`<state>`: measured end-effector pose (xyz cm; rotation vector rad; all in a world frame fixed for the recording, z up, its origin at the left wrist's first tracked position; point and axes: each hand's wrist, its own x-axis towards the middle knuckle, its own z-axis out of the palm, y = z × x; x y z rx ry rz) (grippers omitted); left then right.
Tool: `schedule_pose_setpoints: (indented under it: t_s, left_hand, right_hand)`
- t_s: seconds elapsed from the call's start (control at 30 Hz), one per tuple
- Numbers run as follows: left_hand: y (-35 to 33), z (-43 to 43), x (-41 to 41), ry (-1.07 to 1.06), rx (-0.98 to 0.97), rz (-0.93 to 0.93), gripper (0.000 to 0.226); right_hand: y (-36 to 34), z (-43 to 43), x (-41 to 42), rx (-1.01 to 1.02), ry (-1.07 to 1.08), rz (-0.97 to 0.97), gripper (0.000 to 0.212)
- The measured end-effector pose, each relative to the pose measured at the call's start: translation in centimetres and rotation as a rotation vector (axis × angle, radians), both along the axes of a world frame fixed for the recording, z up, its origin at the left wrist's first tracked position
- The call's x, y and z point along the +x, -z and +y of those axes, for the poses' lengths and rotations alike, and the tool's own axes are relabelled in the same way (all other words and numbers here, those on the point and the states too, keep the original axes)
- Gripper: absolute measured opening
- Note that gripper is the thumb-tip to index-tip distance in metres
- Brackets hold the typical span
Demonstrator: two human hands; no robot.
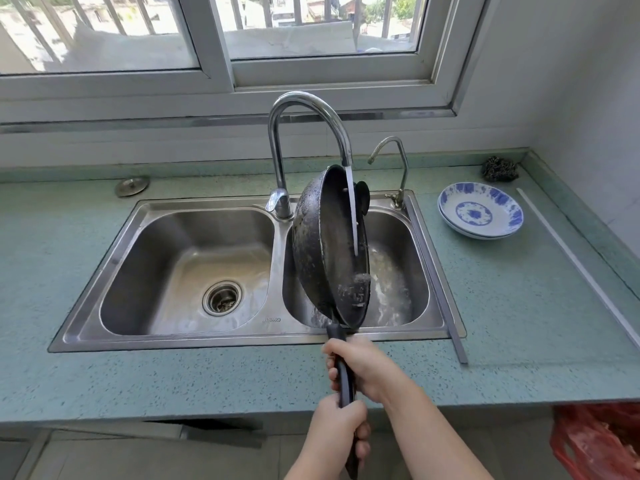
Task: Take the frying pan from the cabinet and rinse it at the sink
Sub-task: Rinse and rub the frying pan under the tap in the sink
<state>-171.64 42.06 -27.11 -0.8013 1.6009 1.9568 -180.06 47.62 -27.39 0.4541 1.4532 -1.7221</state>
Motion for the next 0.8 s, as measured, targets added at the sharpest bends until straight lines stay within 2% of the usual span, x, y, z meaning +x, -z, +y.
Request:
schedule_pose_setpoints:
  t_s: [0.07, 0.17, 0.23, 0.43, 0.8]
  left_hand:
    - [0.1, 0.1, 0.0, -0.006, 0.024, -0.003, 0.014]
    - [0.2, 0.1, 0.2, -0.008, 0.045, -0.007, 0.013]
    - [0.3, 0.1, 0.2, -0.011, 0.044, -0.010, 0.013]
    - [1.0, -0.6, 0.4, 0.048, -0.140, 0.021, 0.016]
    - [2.4, -2.4, 0.1, 0.034, -0.441, -0.023, 0.018]
  right_hand:
    - [-0.4, -0.2, -0.2, 0.105, -0.003, 0.012, 0.023]
    - [-0.1, -1.2, 0.2, 0.329, 0.003, 0.139, 0.026]
    - [0.2, -1.5, 0.5, 0.387, 0.007, 0.195, 0.026]
    - [0.1, -2.2, 0.9, 0.253, -0.012, 0.159, 0.028]
    - [1.4, -4.2, 1.0, 0.061, -0.006, 0.089, 0.026]
